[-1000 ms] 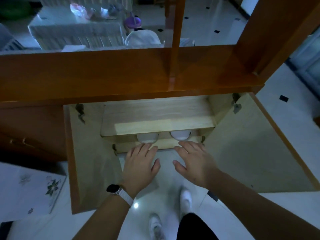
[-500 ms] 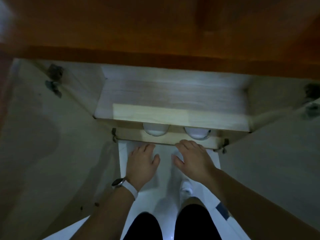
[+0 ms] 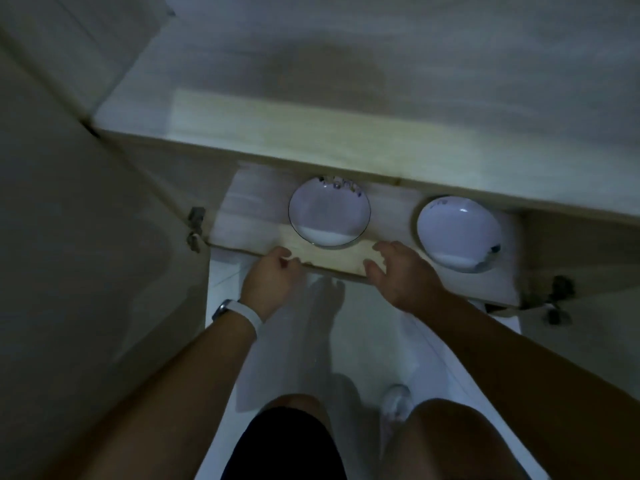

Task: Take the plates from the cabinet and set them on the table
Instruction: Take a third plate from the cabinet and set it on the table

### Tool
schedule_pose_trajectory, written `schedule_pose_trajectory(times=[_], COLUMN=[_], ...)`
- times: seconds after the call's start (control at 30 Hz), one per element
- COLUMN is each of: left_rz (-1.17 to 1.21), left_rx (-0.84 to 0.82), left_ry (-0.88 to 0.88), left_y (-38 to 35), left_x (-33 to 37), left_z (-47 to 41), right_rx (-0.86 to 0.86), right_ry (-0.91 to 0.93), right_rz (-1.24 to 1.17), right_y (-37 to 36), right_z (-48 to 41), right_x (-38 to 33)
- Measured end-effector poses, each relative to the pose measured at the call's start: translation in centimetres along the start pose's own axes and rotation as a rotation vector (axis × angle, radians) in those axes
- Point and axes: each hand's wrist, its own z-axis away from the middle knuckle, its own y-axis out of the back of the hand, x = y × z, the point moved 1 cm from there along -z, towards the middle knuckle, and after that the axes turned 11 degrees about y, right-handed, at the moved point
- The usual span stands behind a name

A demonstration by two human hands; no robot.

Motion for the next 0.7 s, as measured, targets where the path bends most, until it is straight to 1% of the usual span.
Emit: schedule_pose_trajectory(times=[0.07, 0.1, 0.17, 0.2, 0.23, 0.27, 0.33, 0.37, 0.4, 0.43, 0.47, 0.5, 0.53, 0.57, 0.6, 0.63, 0.7], left_rz=[0.03, 0.053, 0.109, 0.131, 0.144, 0.158, 0.216, 0.238, 0.254, 0.284, 0.313, 0.329, 0.309, 0.264, 0.201, 0.142, 0.081], left_rx=[0.007, 0.005, -0.007, -0.013, -0.02, -0.028, -0.039, -0.035, -0.029, -0.035, -0.041, -0.048, -0.05, -0.051, -0.043, -0.021, 0.036], left_ry=[0.003, 0.006, 0.015, 0.01, 0.008, 0.015, 0.038, 0.032, 0.008, -0.021, -0.039, -0.051, -0.065, -0.094, -0.133, -0.169, -0.178], left_y=[-1.2, -1.7, -2.8, -3.3, -3.7, -4.0, -4.6, -4.8, -4.8, -4.9, -4.9, -4.9, -4.9, -5.0, -5.1, -5.3, -5.4], left_x=[-0.7, -1.0, -1.4, -1.4, -1.5, -1.6, -2.0, -2.1, -1.9, -1.8, -1.5, -1.2, -0.9, -0.7, -0.5, -0.4, -0.3], left_z=[-2.8, -4.1, -6.9, -8.2, -9.6, -11.0, -13.5, -14.5, -15.2, -15.7, -16.0, -16.2, -16.3, -16.6, -16.8, -17.1, -17.9], right_rx=[0.038, 0.037, 0.093, 0.097, 0.032, 0.021, 0.024, 0.01, 0.031, 0.07, 0.083, 0.077, 0.173, 0.165, 0.077, 0.032, 0.051], right_ry=[-0.092, -0.091, 0.024, 0.084, 0.155, 0.217, 0.245, 0.233, 0.224, 0.188, 0.129, -0.006, -0.154, -0.305, -0.392, -0.38, -0.319], right_rz=[-0.123, -0.13, -0.06, -0.062, -0.042, -0.022, -0.017, -0.078, -0.137, -0.187, -0.3, -0.499, -0.5, -0.475, -0.487, -0.473, -0.468], right_y=[-1.9, -2.9, -4.3, -5.6, -6.8, -7.8, -8.3, -8.3, -8.3, -8.4, -8.3, -7.9, -7.9, -8.2, -8.7, -9.2, -9.6], right_z=[-1.7, -2.6, -4.4, -5.4, -6.1, -7.0, -8.4, -9.1, -9.8, -10.1, -10.5, -10.9, -11.4, -12.0, -12.4, -12.9, -13.9], right_x=[1.7, 2.7, 4.2, 5.2, 6.3, 7.5, 8.3, 8.5, 8.7, 8.7, 8.9, 8.5, 8.6, 9.1, 9.5, 10.0, 10.3])
